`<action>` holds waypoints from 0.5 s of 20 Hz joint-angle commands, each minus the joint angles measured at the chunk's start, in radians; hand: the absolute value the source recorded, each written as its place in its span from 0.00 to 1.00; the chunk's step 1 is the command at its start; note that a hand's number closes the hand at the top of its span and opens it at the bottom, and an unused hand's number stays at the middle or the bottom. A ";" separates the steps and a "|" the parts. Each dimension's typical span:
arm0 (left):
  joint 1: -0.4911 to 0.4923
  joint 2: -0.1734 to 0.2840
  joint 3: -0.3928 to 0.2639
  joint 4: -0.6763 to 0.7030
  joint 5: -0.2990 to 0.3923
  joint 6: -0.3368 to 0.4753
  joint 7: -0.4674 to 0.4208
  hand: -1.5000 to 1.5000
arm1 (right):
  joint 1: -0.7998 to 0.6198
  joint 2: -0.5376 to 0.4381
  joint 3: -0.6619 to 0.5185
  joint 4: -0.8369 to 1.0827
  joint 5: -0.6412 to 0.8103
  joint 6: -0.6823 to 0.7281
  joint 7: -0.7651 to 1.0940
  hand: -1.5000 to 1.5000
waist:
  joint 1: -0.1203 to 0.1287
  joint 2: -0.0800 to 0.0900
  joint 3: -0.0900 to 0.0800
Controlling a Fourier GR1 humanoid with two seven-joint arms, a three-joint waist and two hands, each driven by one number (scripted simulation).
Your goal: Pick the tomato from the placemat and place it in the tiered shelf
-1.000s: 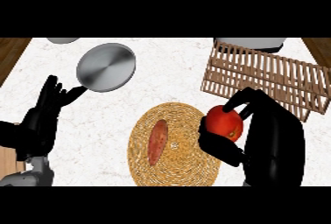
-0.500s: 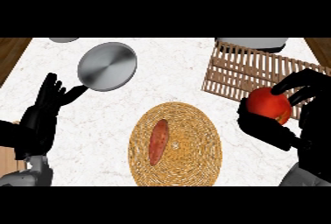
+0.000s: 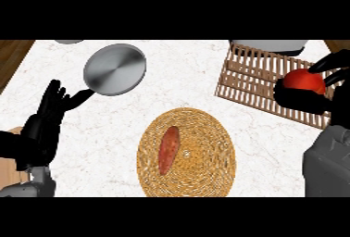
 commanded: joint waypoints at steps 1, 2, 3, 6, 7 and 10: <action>0.043 -0.011 0.005 -0.003 0.012 -0.027 -0.030 0.50 | 0.001 -0.029 -0.060 0.082 -0.030 -0.099 -0.054 1.00 | 0.001 -0.001 0.000; -0.015 -0.065 -0.066 -0.029 -0.078 0.068 0.026 0.50 | -0.030 -0.036 -0.090 0.167 -0.045 -0.138 -0.082 1.00 | 0.002 0.001 0.000; 0.007 -0.017 -0.025 -0.059 -0.043 0.025 0.060 0.50 | 0.034 -0.033 -0.080 0.142 -0.038 -0.186 -0.114 1.00 | 0.001 0.000 0.000; 0.013 0.001 0.014 -0.037 -0.001 -0.017 0.010 0.50 | -0.001 -0.075 -0.149 0.271 -0.082 -0.272 -0.188 1.00 | 0.004 0.000 0.000; -0.017 -0.018 -0.010 -0.014 -0.034 0.011 0.028 0.50 | -0.040 -0.102 -0.172 0.321 -0.107 -0.295 -0.228 1.00 | 0.003 0.001 0.000; -0.071 -0.043 -0.017 0.045 -0.052 0.030 0.025 0.50 | -0.062 -0.103 -0.141 0.407 -0.110 -0.310 -0.248 1.00 | 0.000 0.001 0.000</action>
